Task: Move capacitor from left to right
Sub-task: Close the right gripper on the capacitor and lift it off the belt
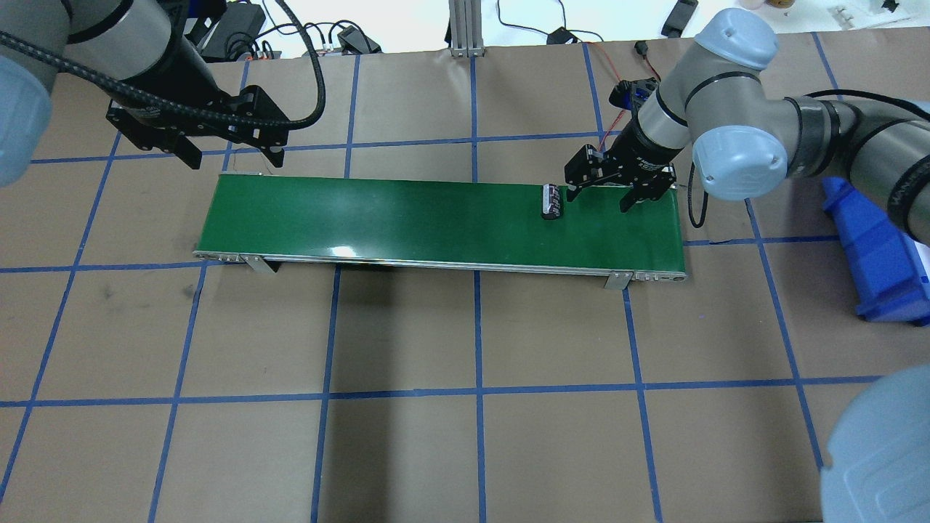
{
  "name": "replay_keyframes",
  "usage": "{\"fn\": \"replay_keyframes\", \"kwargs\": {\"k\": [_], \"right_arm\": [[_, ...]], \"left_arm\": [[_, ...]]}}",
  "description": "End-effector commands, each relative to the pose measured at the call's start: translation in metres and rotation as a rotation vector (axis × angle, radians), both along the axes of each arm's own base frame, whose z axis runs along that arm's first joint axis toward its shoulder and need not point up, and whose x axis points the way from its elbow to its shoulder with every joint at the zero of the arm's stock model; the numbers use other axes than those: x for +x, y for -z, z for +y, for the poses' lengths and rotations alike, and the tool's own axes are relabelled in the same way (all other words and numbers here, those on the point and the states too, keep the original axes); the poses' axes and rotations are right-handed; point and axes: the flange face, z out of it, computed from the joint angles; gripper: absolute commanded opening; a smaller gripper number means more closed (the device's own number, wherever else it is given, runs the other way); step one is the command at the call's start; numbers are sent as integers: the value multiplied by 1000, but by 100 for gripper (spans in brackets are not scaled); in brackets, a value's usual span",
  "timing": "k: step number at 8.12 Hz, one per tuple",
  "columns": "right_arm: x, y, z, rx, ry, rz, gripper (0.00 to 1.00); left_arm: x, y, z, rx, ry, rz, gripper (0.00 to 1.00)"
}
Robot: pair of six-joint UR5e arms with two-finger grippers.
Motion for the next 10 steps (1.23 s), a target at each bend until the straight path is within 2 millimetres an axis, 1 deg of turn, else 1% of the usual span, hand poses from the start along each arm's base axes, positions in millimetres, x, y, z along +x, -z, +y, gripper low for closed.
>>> {"fn": "replay_keyframes", "kwargs": {"k": [1,3,4,5,6,7,8,9,10], "right_arm": [[6,6,0,15,6,-15,100],[4,12,0,26,3,1,100],[4,17,-1,34,3,5,97],[3,19,-1,38,-1,11,80],[-1,21,-1,41,-10,59,49],[-5,21,-1,40,-15,85,20],[-5,19,-2,39,-13,88,2],[-7,15,-3,34,-9,92,0],[-14,8,-5,27,2,139,0]], "left_arm": [[0,-3,3,-5,0,-2,100],[0,-3,3,-6,-1,-2,100],[0,-4,4,-8,-1,-2,100],[0,-2,3,-5,-1,-2,100],[0,-2,4,-5,0,-2,100],[0,-6,7,-12,2,-2,100],[0,-6,7,-12,2,-2,100],[0,-4,6,-8,0,-2,100],[0,-6,7,-11,2,-2,100]]}}
